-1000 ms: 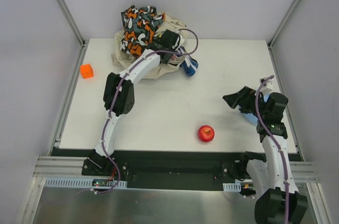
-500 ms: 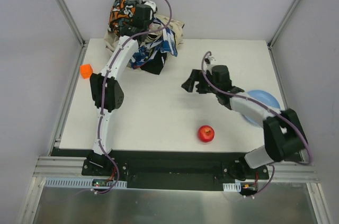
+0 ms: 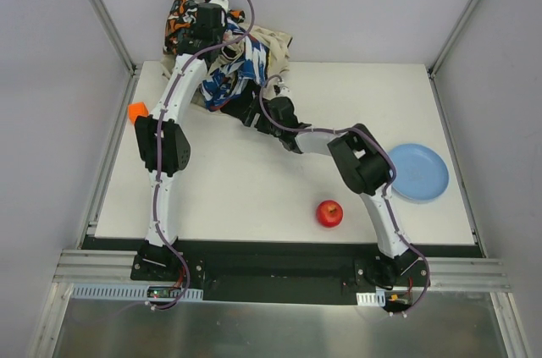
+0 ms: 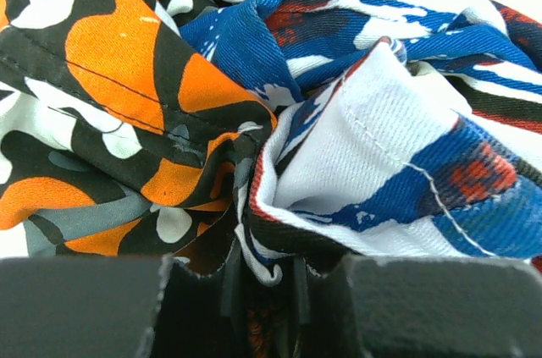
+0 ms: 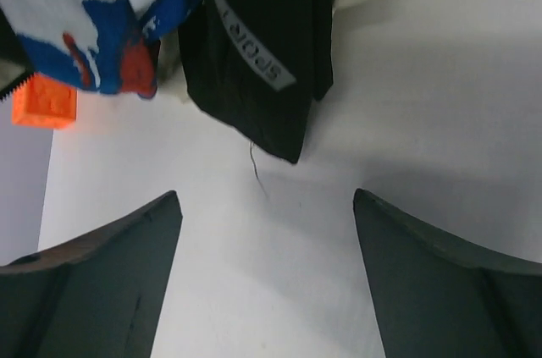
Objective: Pick out a specific cloth from the pile
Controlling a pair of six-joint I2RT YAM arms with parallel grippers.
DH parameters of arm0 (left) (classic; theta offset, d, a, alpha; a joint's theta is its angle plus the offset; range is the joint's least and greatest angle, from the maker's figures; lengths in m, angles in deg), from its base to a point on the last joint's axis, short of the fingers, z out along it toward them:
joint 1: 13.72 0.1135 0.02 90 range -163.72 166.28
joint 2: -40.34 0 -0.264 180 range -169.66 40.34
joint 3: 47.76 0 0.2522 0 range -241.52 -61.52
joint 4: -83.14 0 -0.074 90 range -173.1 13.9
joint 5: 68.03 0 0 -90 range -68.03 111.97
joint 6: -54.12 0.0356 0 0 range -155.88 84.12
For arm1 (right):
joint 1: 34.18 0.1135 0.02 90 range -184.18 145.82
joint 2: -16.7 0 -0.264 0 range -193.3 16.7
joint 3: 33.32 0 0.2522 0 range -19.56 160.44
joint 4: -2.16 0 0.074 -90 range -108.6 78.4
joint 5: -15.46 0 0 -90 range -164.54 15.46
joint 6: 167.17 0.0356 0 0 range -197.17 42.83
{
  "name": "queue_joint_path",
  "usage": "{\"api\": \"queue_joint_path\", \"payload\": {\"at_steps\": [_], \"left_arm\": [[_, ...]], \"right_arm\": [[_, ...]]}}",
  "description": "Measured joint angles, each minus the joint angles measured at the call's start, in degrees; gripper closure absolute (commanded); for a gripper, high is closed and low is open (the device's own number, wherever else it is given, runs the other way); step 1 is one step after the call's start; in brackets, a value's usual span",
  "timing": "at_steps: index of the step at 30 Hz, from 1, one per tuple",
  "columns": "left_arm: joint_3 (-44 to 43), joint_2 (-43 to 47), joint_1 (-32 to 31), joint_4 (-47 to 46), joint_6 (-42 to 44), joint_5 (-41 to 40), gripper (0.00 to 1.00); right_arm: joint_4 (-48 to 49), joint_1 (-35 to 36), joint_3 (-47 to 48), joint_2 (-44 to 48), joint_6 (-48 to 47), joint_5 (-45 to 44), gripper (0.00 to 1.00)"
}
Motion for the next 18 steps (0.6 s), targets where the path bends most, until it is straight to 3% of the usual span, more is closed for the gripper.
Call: {"api": "queue_joint_path", "payload": {"at_steps": [8, 11, 14, 18], "left_arm": [[0.33, 0.0, 0.2, -0.04, -1.53, 0.55, 1.0], [0.87, 0.0, 0.2, -0.42, -1.79, 0.52, 1.0], [1.44, 0.0, 0.2, -0.66, -2.01, 0.55, 1.0], [2.14, 0.0, 0.22, -1.03, -2.36, 0.52, 1.0]], "right_arm": [[0.44, 0.28, 13.77, -10.34, 6.49, -4.61, 0.34], [-0.59, 0.59, 19.54, -14.19, 8.33, -5.81, 0.53], [-1.27, 1.05, 24.3, -17.49, 9.79, -6.49, 0.99], [-1.7, 1.44, 24.85, -18.62, 11.26, -6.43, 0.99]]}}
